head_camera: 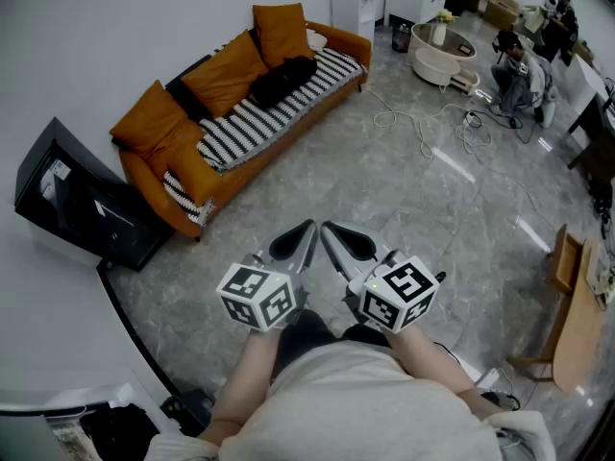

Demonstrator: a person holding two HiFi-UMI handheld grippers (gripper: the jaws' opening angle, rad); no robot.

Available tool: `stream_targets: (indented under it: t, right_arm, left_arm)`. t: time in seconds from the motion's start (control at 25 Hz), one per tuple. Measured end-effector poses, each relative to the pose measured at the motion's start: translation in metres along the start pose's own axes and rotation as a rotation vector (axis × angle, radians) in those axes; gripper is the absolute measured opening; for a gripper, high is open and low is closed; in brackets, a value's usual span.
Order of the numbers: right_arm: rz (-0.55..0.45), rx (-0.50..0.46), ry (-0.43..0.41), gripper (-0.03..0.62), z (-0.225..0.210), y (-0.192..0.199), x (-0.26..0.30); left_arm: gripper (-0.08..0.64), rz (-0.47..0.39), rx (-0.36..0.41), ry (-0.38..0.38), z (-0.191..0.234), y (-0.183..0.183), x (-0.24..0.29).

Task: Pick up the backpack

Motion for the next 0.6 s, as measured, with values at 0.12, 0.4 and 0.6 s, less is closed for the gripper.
stream_targets:
  t: [0.12, 0.4, 0.6]
  right_arm:
    - [-0.001, -0.014, 0.017, 0.003, -0.006, -0.003, 0.002]
    - [0.019, -0.030, 0.034, 0.003, -0.011, 0.002, 0.019]
    - [0.019, -0.008, -0.021, 0.003, -0.013, 0.005, 0.034]
  left_arm:
    - [0.000, -0.005, -0.014, -0.001, 0.002, 0.002, 0.002]
    - [0.000, 0.003, 0.007, 0.011, 0.019, 0.000, 0.006]
    - [0.000, -0.003, -0.020, 0.022, 0.028, -0.001, 0.012]
Point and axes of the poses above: the fingertips, and each gripper's own axes: x forward along the fingers, z to its left, y out of its underside, the point moved 9 cm from there along -x, backward along the fingers, and after that the axes turned 2 degrees about x, right-handed, at the moved point
